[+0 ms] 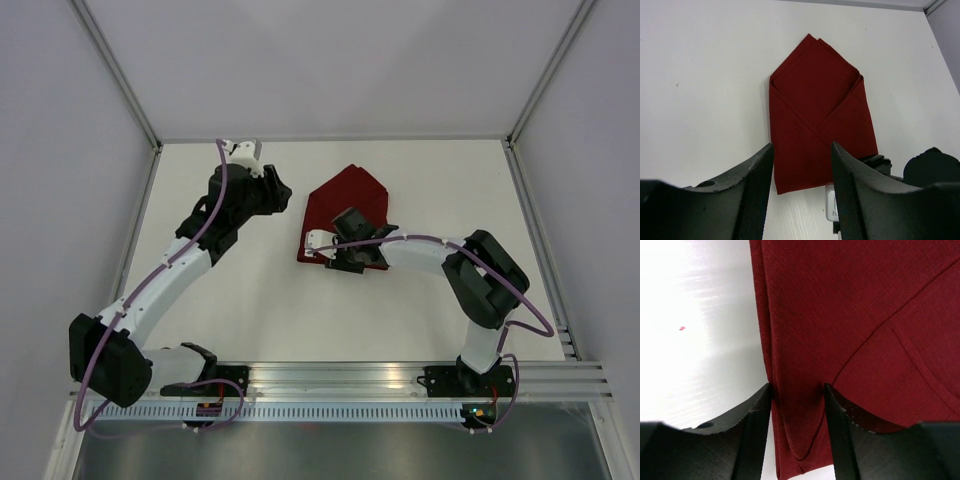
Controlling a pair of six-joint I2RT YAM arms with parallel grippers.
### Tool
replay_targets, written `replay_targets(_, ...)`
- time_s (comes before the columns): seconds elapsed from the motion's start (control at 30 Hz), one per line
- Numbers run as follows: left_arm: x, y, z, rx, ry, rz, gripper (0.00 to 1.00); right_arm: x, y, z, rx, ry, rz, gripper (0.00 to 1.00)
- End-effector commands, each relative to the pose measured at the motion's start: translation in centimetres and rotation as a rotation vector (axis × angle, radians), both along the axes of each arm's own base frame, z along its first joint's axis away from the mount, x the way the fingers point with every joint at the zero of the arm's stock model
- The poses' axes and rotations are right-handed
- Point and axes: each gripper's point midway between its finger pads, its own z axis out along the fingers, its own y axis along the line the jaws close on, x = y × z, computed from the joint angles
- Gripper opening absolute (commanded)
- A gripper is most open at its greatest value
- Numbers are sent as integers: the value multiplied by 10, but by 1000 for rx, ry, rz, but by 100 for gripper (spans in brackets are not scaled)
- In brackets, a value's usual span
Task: Fold the napkin, place the utensils inside, and roll it up
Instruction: Roll the napkin with the utensil
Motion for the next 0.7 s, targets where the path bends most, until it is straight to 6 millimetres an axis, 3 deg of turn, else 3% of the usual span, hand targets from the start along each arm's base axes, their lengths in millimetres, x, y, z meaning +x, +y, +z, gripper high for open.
replay_targets(0.0,2,-2,-7,28,-5,-34,54,0,-5,-5,-10,3,20,52)
replay_targets(0.3,2,-5,-26,49,29,-49,54,-14,-14,-23,-49,68,57,44)
replay_targets(0.4,0,-9,-31,39,38,-73,54,-19,-15,-28,-52,101,64,39)
replay_targets(0.47,-1,-8,-34,40,44,-69,54,-25,-18,-33,-61,141,71,29)
replay_targets(0.67,-4,-7,-36,31,52,-61,54,-35,-22,-39,-49,260,88,21)
